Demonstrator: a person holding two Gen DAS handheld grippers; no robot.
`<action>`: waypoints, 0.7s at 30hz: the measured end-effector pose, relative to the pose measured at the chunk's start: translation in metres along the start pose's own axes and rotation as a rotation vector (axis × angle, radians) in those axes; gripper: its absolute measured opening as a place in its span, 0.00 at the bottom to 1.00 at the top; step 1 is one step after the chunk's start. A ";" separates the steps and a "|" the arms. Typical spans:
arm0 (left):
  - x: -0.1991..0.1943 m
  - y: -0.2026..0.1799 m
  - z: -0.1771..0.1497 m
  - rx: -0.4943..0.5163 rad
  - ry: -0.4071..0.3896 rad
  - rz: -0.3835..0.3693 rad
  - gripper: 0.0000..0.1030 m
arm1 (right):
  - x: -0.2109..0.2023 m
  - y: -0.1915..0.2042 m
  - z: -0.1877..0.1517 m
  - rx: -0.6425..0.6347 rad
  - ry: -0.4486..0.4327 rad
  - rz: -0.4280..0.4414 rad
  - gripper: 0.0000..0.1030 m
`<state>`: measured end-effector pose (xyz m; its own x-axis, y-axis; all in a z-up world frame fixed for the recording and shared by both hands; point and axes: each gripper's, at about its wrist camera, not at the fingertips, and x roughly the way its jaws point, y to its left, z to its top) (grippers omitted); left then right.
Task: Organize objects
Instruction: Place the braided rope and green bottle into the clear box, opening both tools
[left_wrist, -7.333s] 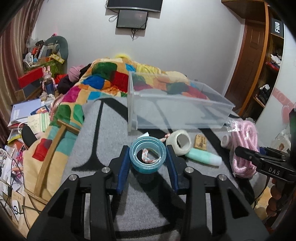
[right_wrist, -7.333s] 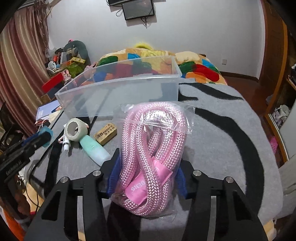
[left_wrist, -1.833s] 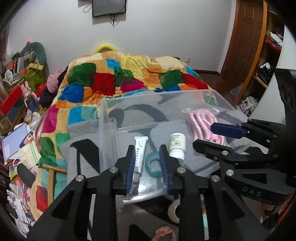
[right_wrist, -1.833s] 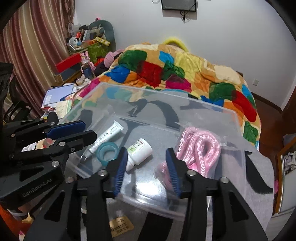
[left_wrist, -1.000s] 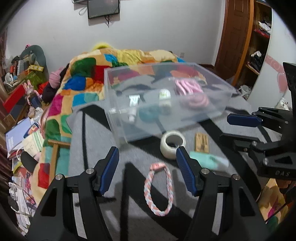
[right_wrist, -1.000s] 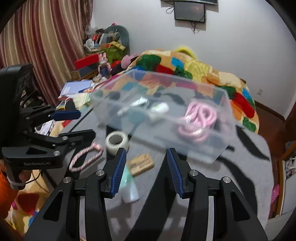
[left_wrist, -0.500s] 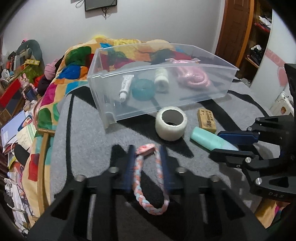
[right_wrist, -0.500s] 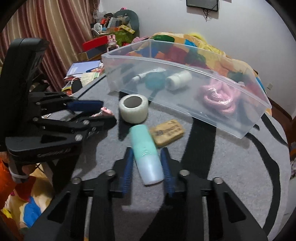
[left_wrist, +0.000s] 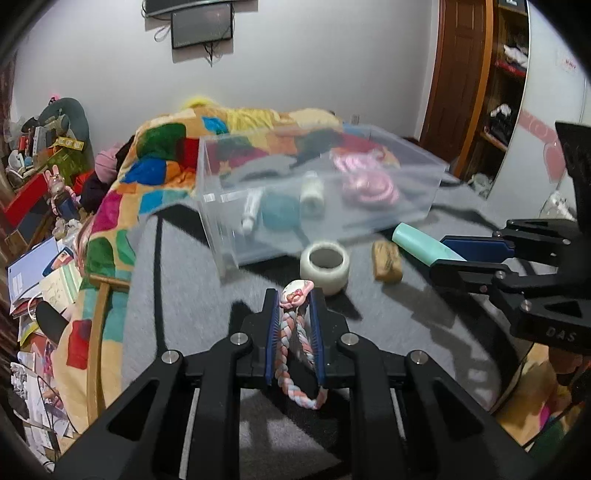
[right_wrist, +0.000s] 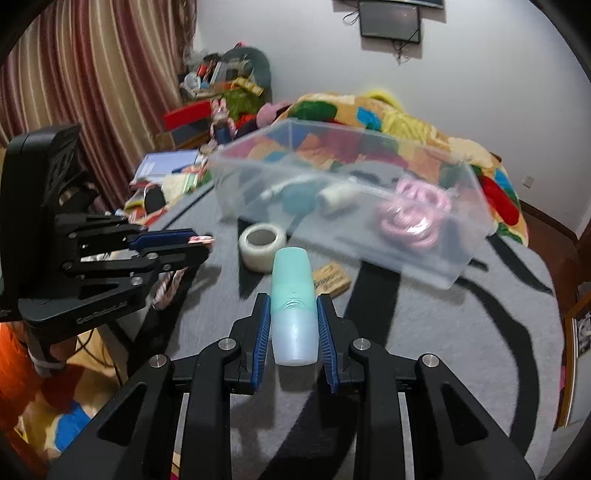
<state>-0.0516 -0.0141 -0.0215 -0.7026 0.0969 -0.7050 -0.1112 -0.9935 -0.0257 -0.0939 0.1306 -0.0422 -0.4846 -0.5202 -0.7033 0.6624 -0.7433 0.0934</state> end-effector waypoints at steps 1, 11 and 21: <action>-0.004 0.001 0.004 -0.006 -0.014 -0.004 0.15 | -0.003 -0.002 0.002 0.006 -0.009 -0.005 0.23; -0.017 0.017 0.048 -0.062 -0.104 -0.006 0.15 | -0.018 -0.033 0.042 0.072 -0.091 -0.071 0.22; 0.001 0.035 0.090 -0.084 -0.110 0.026 0.15 | -0.007 -0.053 0.081 0.100 -0.119 -0.114 0.23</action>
<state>-0.1190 -0.0435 0.0407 -0.7779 0.0725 -0.6242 -0.0361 -0.9968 -0.0708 -0.1721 0.1398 0.0150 -0.6214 -0.4719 -0.6255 0.5423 -0.8352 0.0914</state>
